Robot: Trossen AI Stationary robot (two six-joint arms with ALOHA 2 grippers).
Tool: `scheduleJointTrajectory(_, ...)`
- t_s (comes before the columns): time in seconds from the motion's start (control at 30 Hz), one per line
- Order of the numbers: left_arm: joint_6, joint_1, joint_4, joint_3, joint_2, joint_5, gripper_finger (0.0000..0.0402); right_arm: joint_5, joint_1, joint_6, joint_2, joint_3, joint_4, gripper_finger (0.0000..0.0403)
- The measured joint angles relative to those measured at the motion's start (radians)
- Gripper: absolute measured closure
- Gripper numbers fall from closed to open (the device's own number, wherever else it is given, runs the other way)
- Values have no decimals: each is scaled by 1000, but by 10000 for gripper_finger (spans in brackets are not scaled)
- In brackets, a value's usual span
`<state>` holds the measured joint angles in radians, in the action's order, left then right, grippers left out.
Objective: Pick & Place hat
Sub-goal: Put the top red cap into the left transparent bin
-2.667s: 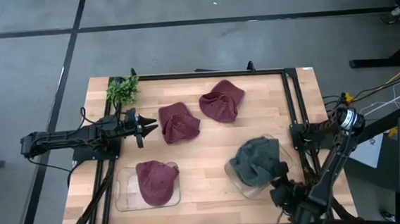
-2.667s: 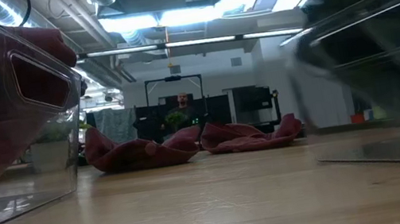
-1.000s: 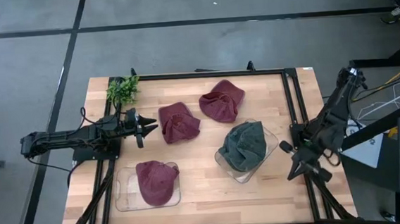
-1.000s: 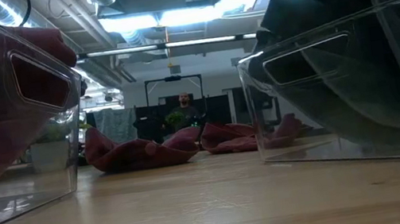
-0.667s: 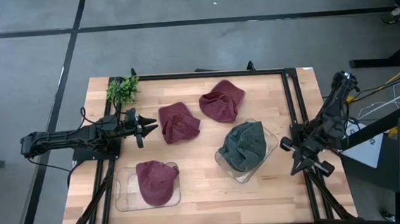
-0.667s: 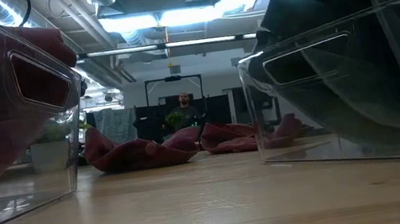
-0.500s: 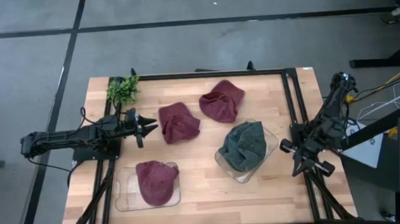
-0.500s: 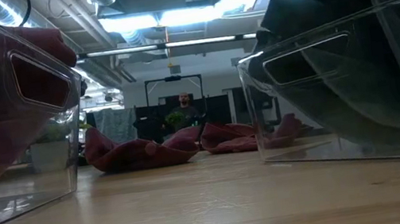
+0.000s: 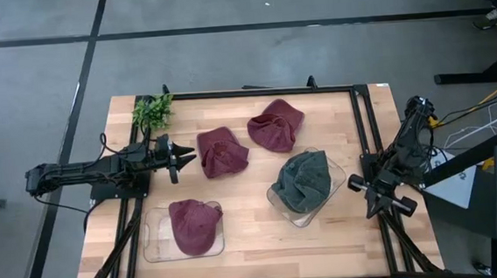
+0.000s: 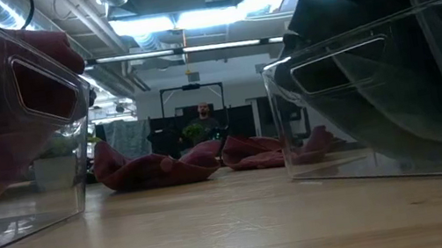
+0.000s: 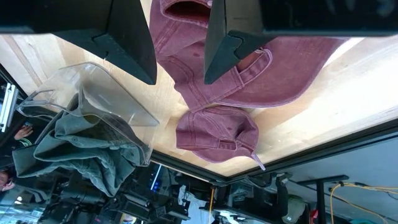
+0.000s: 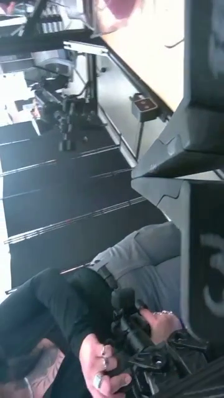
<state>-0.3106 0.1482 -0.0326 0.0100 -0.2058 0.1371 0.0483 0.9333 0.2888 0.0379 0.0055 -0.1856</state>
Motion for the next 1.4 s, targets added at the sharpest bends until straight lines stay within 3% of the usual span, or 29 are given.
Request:
scheduleJointTrajectory(0.27, 0, 0, 0, 0, 0, 0, 272, 4, 0, 10, -37, 0, 107, 397)
scheduleJointTrajectory(0.37, 0, 0, 0, 0, 0, 0, 272, 50, 0, 12, -35, 0, 159, 397)
scheduleJointTrajectory(1.4, 0, 0, 0, 0, 0, 0, 272, 54, 0, 19, -21, 2, 151, 397)
